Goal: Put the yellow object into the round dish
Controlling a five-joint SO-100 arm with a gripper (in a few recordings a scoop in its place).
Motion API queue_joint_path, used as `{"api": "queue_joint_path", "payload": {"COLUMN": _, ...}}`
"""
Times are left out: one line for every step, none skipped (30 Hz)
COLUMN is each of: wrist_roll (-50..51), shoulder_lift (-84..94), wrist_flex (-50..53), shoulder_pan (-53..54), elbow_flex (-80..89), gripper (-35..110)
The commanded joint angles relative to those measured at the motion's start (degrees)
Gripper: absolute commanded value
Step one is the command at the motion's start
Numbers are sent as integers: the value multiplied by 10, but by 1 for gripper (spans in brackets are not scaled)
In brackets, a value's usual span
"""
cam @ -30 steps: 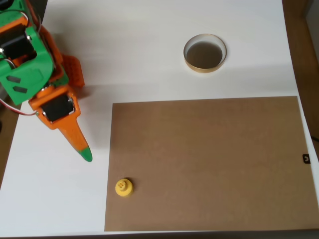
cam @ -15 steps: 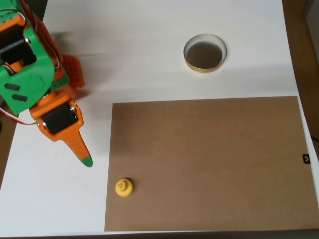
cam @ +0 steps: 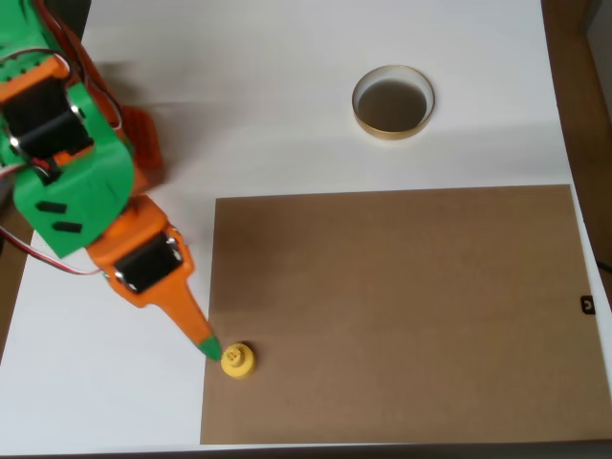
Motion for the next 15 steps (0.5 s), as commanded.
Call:
{"api": "queue_joint_path", "payload": {"wrist_roll": 4, "shoulder_lift": -54, "wrist_flex": 27, "shoulder_pan": -10, "elbow_flex": -82, "gripper": 24}}
{"api": "queue_joint_path", "payload": {"wrist_roll": 6, "shoulder_lift": -74, "wrist_flex": 37, "shoulder_pan": -15, "elbow_flex": -98, "gripper": 24}}
{"api": "queue_joint_path", "payload": {"wrist_roll": 9, "shoulder_lift": -91, "wrist_flex": 43, "shoulder_pan": -21, "elbow_flex": -111, "gripper": 24}}
{"api": "queue_joint_path", "payload": {"wrist_roll": 11, "shoulder_lift": -106, "wrist_flex": 48, "shoulder_pan": -28, "elbow_flex": -122, "gripper": 24}}
{"api": "queue_joint_path", "payload": {"wrist_roll": 13, "shoulder_lift": -120, "wrist_flex": 55, "shoulder_pan": -34, "elbow_flex": -134, "gripper": 24}}
{"api": "queue_joint_path", "payload": {"wrist_roll": 17, "shoulder_lift": -134, "wrist_flex": 62, "shoulder_pan": -40, "elbow_flex": -144, "gripper": 24}}
{"api": "queue_joint_path", "payload": {"wrist_roll": 19, "shoulder_lift": -146, "wrist_flex": 68, "shoulder_pan": -46, "elbow_flex": -153, "gripper": 24}}
{"api": "queue_joint_path", "payload": {"wrist_roll": 22, "shoulder_lift": -156, "wrist_flex": 74, "shoulder_pan": -51, "elbow_flex": -161, "gripper": 24}}
{"api": "queue_joint_path", "payload": {"wrist_roll": 26, "shoulder_lift": -170, "wrist_flex": 82, "shoulder_pan": -54, "elbow_flex": -171, "gripper": 24}}
{"api": "queue_joint_path", "payload": {"wrist_roll": 30, "shoulder_lift": -184, "wrist_flex": 91, "shoulder_pan": -57, "elbow_flex": -182, "gripper": 24}}
{"api": "queue_joint_path", "payload": {"wrist_roll": 33, "shoulder_lift": -200, "wrist_flex": 102, "shoulder_pan": -58, "elbow_flex": -194, "gripper": 24}}
{"api": "queue_joint_path", "payload": {"wrist_roll": 35, "shoulder_lift": -215, "wrist_flex": 111, "shoulder_pan": -58, "elbow_flex": -207, "gripper": 24}}
{"api": "queue_joint_path", "payload": {"wrist_roll": 37, "shoulder_lift": -229, "wrist_flex": 119, "shoulder_pan": -57, "elbow_flex": -215, "gripper": 24}}
{"api": "queue_joint_path", "payload": {"wrist_roll": 37, "shoulder_lift": -241, "wrist_flex": 124, "shoulder_pan": -54, "elbow_flex": -224, "gripper": 24}}
{"api": "queue_joint_path", "payload": {"wrist_roll": 38, "shoulder_lift": -250, "wrist_flex": 128, "shoulder_pan": -53, "elbow_flex": -231, "gripper": 24}}
